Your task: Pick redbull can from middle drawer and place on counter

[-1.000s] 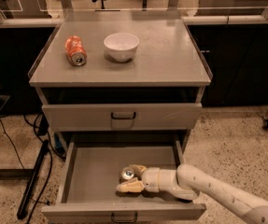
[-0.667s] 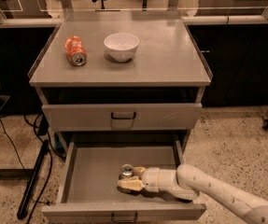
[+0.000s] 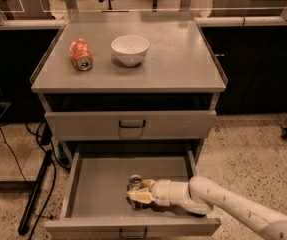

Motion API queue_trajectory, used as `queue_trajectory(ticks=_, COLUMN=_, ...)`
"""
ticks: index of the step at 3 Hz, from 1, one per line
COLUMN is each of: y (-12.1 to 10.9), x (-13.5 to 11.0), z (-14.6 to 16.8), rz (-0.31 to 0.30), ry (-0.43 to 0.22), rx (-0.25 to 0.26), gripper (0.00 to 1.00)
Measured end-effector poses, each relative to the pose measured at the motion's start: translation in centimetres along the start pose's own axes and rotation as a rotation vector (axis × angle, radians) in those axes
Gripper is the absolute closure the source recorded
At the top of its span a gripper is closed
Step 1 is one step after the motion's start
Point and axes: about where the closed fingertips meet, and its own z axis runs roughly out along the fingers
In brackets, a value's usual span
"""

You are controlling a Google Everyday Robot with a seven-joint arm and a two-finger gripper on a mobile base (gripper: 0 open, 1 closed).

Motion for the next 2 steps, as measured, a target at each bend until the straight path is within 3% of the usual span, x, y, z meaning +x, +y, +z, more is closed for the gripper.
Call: queue_trajectory(ticks=2, y=1.5, x=-3.4, z=-0.1, rz=-0.067, ry=-0.028, rx=0.047, gripper=1.00)
